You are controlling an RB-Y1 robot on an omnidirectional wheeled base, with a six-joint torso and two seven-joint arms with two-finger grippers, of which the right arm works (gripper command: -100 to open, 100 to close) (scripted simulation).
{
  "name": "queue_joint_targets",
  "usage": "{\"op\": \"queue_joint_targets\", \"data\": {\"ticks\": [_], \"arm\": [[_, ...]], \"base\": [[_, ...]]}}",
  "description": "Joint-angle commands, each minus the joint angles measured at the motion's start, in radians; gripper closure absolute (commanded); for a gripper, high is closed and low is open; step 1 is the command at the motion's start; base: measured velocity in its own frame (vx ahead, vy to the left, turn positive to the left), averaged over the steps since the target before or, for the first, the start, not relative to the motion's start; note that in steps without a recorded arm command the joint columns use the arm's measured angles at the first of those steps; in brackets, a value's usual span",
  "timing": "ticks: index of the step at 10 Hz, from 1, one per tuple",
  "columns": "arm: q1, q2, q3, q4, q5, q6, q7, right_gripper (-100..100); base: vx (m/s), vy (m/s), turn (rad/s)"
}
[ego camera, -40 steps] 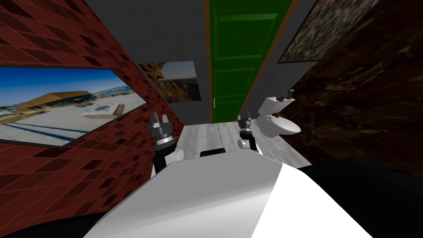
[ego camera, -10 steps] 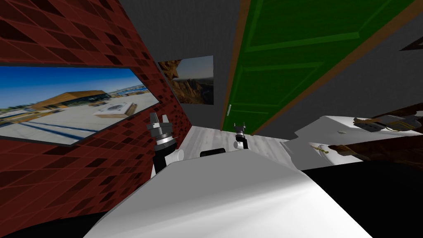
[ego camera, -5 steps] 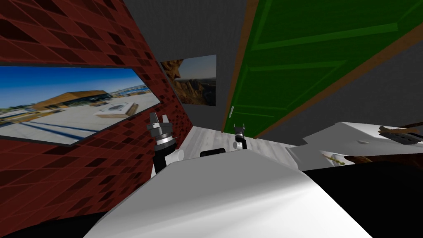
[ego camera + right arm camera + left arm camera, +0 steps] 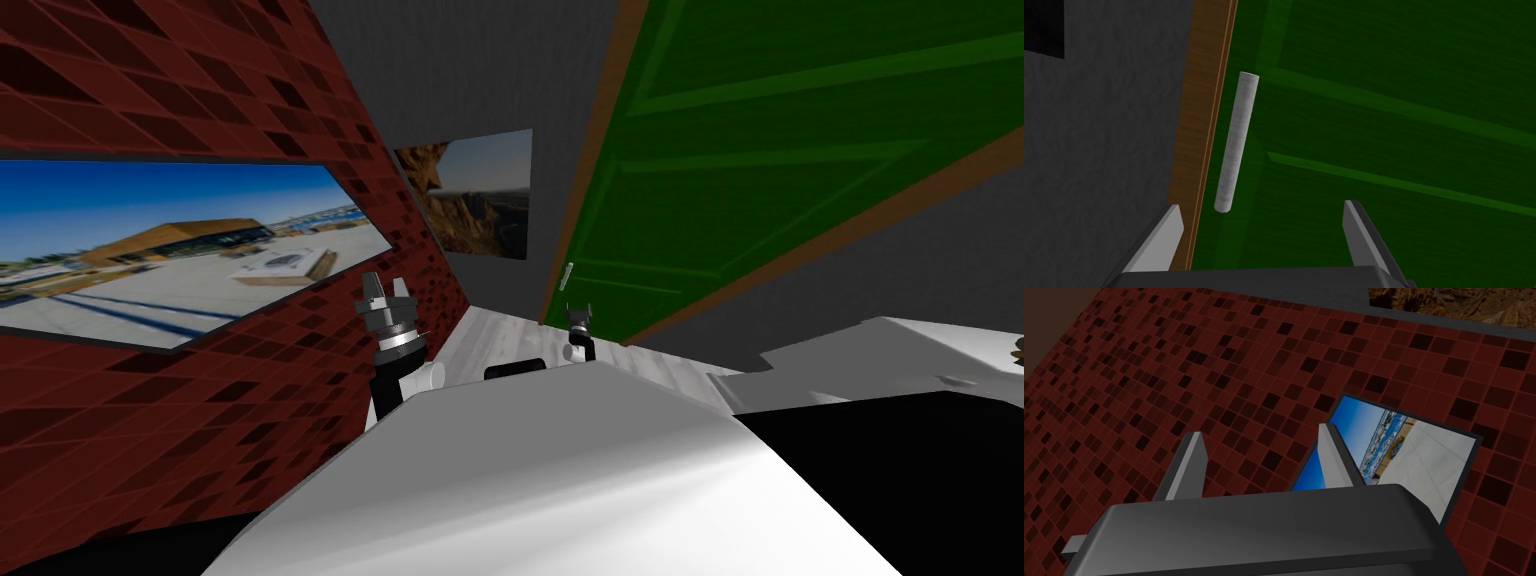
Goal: Pull the door open
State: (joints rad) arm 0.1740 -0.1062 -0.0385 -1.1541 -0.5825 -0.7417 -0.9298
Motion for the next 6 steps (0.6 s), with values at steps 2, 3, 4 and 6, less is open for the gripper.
{"op": "queue_joint_targets", "data": {"ticks": [2, 3, 4, 6], "arm": [[-0.017, 0.001, 0.001, 0.047, -0.019, -0.016, -0.047, -100], [-0.021, 0.002, 0.002, 0.062, -0.026, -0.021, -0.062, -100], [-0.026, 0.002, 0.002, 0.077, -0.032, -0.026, -0.077, -100], [-0.035, 0.003, 0.003, 0.106, -0.045, -0.035, -0.107, -100]], "base": [[0.096, -0.050, 0.071], [0.080, -0.040, 0.069], [0.079, -0.030, 0.060], [0.069, -0.035, 0.062]]}}
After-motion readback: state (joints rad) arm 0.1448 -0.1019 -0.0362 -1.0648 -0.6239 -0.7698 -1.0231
